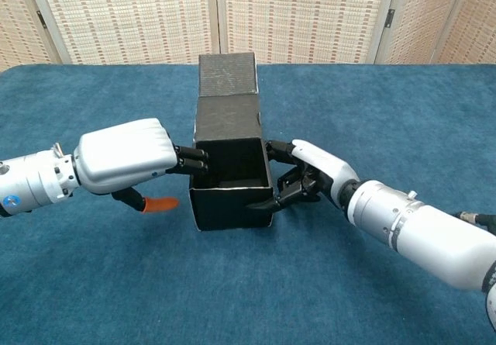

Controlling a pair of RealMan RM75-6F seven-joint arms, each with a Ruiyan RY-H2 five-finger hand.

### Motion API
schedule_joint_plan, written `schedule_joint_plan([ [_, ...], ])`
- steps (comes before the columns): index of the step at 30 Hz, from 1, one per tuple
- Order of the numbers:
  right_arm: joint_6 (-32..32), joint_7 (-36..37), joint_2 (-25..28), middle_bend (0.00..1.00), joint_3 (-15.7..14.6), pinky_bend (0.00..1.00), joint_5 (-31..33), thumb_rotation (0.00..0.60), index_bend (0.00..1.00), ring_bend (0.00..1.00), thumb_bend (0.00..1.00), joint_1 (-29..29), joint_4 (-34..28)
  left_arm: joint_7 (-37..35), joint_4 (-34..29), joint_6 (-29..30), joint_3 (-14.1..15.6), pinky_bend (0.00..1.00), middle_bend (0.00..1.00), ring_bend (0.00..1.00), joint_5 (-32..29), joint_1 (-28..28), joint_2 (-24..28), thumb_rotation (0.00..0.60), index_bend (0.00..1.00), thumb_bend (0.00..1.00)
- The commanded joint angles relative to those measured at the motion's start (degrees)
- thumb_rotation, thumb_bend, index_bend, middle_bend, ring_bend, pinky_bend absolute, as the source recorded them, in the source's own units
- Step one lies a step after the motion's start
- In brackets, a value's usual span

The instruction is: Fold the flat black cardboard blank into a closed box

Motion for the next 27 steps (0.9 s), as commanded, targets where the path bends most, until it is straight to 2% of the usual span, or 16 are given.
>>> schedule_joint_plan([
  [1,0.8,0.9,-0.6,0.59,-0.9,1.0,-1.0,0.6,0.62,0.8,0.28,-0.5,1.0,0.9,-0.5,-0.2,0.2,0.85,0.44,0.85,0.0,-0.3,0.1,0.6,0.44,0.34],
  [8,1.7,2.2,-1.1,0.59,-1.6,1.0,-2.1,0.6,0.62,0.8,0.28,-1.1,1.5,2.7,-1.0,-1.5,0.7,0.85,0.48,0.85,0.0,-0.8,0.3,0.6,0.52,0.34],
  [17,1.5,1.9,-1.3,0.59,-1.6,1.0,-2.0,0.6,0.62,0.8,0.28,-1.2,1.1,4.8,-2.5,-5.0,1.1,0.85,0.46,0.85,-0.8,-1.4,0.8,0.6,0.47,0.34],
  [21,1.3,1.8,-1.3,0.59,-1.4,1.0,-1.8,0.6,0.62,0.8,0.28,-1.3,0.8,5.5,-2.9,-6.1,1.4,0.85,0.5,0.85,-0.8,-1.8,1.0,0.6,0.55,0.34],
  [27,1.3,1.5,-1.5,0.59,-1.1,1.0,-1.3,0.6,0.62,0.8,0.28,-1.4,0.5,4.6,-1.5,-4.7,1.5,0.85,0.64,0.85,-0.8,-1.5,0.3,0.6,0.69,0.34],
])
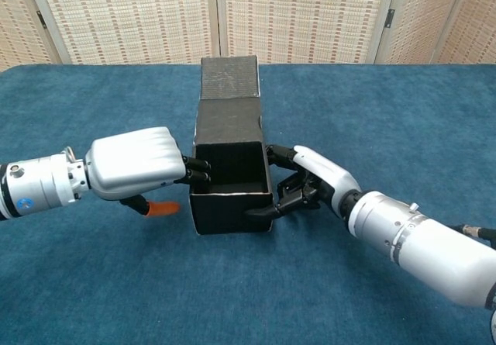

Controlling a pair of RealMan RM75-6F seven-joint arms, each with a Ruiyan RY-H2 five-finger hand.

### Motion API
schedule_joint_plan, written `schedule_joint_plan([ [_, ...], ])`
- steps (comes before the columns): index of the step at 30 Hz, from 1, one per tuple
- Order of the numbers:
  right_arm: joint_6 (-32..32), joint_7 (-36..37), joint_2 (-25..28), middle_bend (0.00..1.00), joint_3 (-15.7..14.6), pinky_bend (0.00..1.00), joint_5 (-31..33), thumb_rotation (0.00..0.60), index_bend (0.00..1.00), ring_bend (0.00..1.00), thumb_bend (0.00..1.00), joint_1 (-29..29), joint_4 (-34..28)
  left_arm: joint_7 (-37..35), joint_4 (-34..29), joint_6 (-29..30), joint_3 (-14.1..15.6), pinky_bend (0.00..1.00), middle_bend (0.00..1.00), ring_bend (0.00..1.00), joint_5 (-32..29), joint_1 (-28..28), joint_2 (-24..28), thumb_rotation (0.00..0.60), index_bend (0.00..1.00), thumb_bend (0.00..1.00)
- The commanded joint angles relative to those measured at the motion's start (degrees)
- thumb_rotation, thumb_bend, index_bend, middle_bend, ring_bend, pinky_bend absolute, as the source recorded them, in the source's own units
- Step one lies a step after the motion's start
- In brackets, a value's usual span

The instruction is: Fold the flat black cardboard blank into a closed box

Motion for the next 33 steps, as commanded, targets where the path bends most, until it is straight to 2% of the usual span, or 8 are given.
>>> schedule_joint_plan([
  [1,0.0,-0.1,-0.1,0.59,0.1,1.0,0.1,0.6,0.62,0.8,0.28,0.0,-0.1,-0.9,1.0,0.9,0.1,0.85,0.64,0.85,0.1,0.2,-0.5,0.6,0.69,0.34],
  [4,0.1,-0.2,-0.3,0.59,0.6,1.0,0.4,0.6,0.62,0.8,0.28,0.0,0.0,-1.6,1.9,2.3,0.1,0.85,0.6,0.85,0.1,0.6,-0.8,0.6,0.66,0.34],
  [11,0.0,-0.2,-1.2,0.58,2.3,1.0,1.1,0.6,0.62,0.8,0.28,0.8,0.2,-1.6,0.1,5.3,-1.3,0.85,0.42,0.85,-1.2,1.6,0.8,0.6,0.4,0.34],
  [14,-0.1,-0.2,-1.6,0.57,3.8,1.0,1.8,0.6,0.62,0.8,0.28,1.6,0.3,-1.2,-2.3,6.9,-2.2,0.85,0.38,0.85,-2.0,2.2,2.6,0.6,0.34,0.34],
  [22,-0.9,-2.3,-3.6,0.5,7.3,1.0,3.8,0.6,0.6,0.8,0.28,4.4,1.7,-0.7,-10.5,9.2,-4.2,0.85,0.33,0.84,-4.4,4.1,8.0,0.6,0.29,0.34],
  [24,-1.3,-3.1,-4.6,0.46,8.1,1.0,4.3,0.6,0.53,0.79,0.27,5.3,2.4,-1.6,-13.3,9.4,-5.1,0.85,0.33,0.84,-5.8,4.7,9.4,0.6,0.29,0.34],
  [31,-4.0,-6.3,-7.0,0.19,9.1,1.0,6.5,0.6,0.1,0.72,0.14,7.7,5.1,-6.0,-21.0,7.6,-6.6,0.85,0.32,0.83,-9.7,6.6,13.6,0.6,0.28,0.34],
  [33,-4.6,-6.9,-7.0,0.12,8.7,1.0,6.7,0.6,0.01,0.69,0.1,7.7,5.0,-7.0,-22.2,7.0,-6.8,0.85,0.31,0.83,-10.4,7.0,14.3,0.6,0.27,0.34],
])
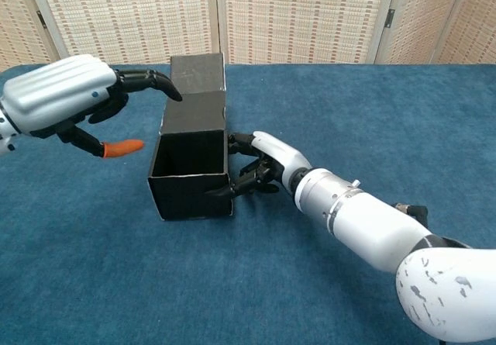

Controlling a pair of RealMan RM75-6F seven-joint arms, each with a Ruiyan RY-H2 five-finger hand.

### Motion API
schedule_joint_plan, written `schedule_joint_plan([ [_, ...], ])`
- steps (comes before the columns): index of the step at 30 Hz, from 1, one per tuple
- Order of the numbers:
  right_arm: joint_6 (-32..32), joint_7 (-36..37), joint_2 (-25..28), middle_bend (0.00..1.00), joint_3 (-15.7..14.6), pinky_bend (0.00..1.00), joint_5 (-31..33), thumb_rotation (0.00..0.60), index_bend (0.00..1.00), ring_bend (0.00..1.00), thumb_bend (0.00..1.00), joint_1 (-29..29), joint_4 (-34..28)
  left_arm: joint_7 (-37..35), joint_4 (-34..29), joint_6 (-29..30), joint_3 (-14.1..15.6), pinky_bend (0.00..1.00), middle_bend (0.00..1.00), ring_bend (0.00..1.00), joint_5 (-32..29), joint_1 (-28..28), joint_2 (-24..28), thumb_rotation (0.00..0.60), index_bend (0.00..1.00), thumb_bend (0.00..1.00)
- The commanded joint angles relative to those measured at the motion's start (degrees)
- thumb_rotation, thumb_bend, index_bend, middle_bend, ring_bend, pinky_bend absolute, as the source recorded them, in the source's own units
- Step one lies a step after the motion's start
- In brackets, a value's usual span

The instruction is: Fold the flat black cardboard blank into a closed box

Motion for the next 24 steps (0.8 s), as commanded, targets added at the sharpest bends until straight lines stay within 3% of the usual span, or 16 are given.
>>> schedule_joint_plan([
  [1,-0.5,-0.7,0.0,0.1,-0.6,1.0,0.2,0.6,0.0,0.68,0.09,-0.1,-0.2,-2.0,-2.2,-1.3,-0.6,0.85,0.31,0.83,-1.6,1.0,1.6,0.6,0.26,0.34],
  [9,0.1,-0.6,2.6,0.01,-3.1,1.0,-1.0,0.6,0.0,0.64,0.03,-2.3,-4.4,-6.2,-5.2,-2.8,-1.5,0.85,0.27,0.83,-3.9,2.2,3.2,0.6,0.17,0.34],
  [16,1.3,-0.6,7.3,0.01,-6.4,1.0,-3.2,0.6,0.0,0.63,0.03,-5.1,-11.6,-15.5,-11.4,-10.1,-2.5,0.86,0.19,0.8,-9.7,2.9,5.8,0.6,0.01,0.33],
  [24,3.6,-3.1,10.5,0.01,-6.7,1.0,-1.9,0.6,0.0,0.63,0.03,-7.5,-14.5,-21.7,-13.3,-19.3,-2.6,0.86,0.06,0.74,-14.0,2.7,7.7,0.6,0.0,0.27],
])
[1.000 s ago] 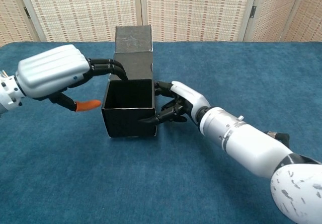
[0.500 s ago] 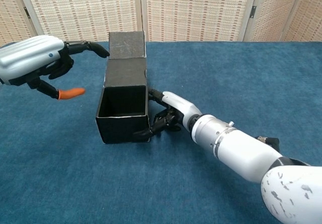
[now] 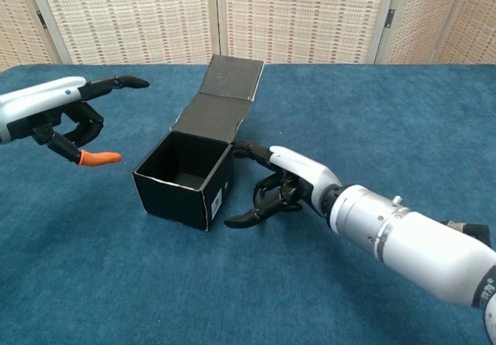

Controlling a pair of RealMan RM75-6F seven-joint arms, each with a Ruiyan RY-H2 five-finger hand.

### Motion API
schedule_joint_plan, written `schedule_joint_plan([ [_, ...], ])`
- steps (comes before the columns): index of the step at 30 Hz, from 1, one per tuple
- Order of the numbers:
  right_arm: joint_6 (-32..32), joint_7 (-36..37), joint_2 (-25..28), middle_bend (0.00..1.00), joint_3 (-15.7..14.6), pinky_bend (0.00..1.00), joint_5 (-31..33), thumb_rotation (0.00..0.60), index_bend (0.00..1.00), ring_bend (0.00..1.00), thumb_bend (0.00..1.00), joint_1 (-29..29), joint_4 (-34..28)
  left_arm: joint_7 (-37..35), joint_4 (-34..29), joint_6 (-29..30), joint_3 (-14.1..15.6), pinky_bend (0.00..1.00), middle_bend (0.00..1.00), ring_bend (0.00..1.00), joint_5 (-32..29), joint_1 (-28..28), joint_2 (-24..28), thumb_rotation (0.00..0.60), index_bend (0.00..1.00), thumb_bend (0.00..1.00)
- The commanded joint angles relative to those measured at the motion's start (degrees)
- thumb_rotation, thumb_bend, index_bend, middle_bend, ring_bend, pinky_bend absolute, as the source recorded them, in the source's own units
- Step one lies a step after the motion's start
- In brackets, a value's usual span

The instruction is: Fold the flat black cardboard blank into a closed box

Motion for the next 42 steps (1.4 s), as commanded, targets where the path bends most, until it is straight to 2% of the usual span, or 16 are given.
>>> schedule_joint_plan([
  [1,0.6,-1.1,2.3,0.01,-0.1,1.0,1.0,0.6,0.0,0.63,0.03,-1.2,-1.8,-3.4,-0.6,-4.6,0.0,0.86,0.04,0.73,-2.4,-0.2,1.0,0.6,0.0,0.27],
  [5,0.0,-1.7,8.9,0.01,-0.6,1.0,1.3,0.6,0.0,0.63,0.03,-2.7,-8.4,-7.5,1.3,-9.3,0.5,0.86,0.01,0.72,-3.2,-0.5,0.7,0.6,0.0,0.27],
  [10,-0.7,-2.3,20.7,0.05,-0.5,1.0,1.3,0.6,0.0,0.63,0.03,-4.4,-21.5,-15.5,3.9,-13.8,1.1,0.86,0.0,0.71,-2.2,-1.6,-0.9,0.6,0.0,0.25],
  [13,2.1,-3.1,26.7,0.07,0.8,1.0,0.3,0.6,0.0,0.63,0.03,-5.7,-27.9,-20.7,6.4,-15.7,1.2,0.86,0.0,0.71,-0.8,-2.8,-2.5,0.6,0.0,0.24],
  [16,4.1,-3.8,29.9,0.09,2.2,1.0,0.4,0.6,0.0,0.63,0.03,-6.3,-31.0,-24.7,8.6,-17.1,1.0,0.86,0.0,0.7,0.2,-4.0,-4.2,0.6,0.0,0.24],
  [22,5.4,-3.7,32.0,0.1,3.7,1.0,2.3,0.6,0.0,0.63,0.03,-6.4,-32.7,-29.5,12.3,-18.2,1.1,0.87,0.0,0.7,2.3,-5.9,-7.3,0.6,0.0,0.24],
  [36,6.5,-3.6,31.5,0.12,2.9,1.0,3.0,0.6,0.0,0.63,0.03,-6.5,-31.2,-39.2,16.9,-19.5,2.0,0.87,0.0,0.7,3.8,-8.2,-10.8,0.6,0.0,0.24],
  [39,6.7,-3.3,31.4,0.12,2.8,1.0,3.1,0.6,0.0,0.63,0.03,-6.6,-30.9,-41.5,17.7,-19.9,1.9,0.87,0.05,0.7,3.6,-8.3,-11.6,0.6,0.0,0.24],
  [42,6.7,-2.9,31.1,0.12,2.6,1.0,3.4,0.6,0.0,0.63,0.03,-6.7,-30.4,-43.9,18.4,-19.8,1.7,0.87,0.14,0.7,3.2,-8.3,-12.4,0.6,0.1,0.24],
])
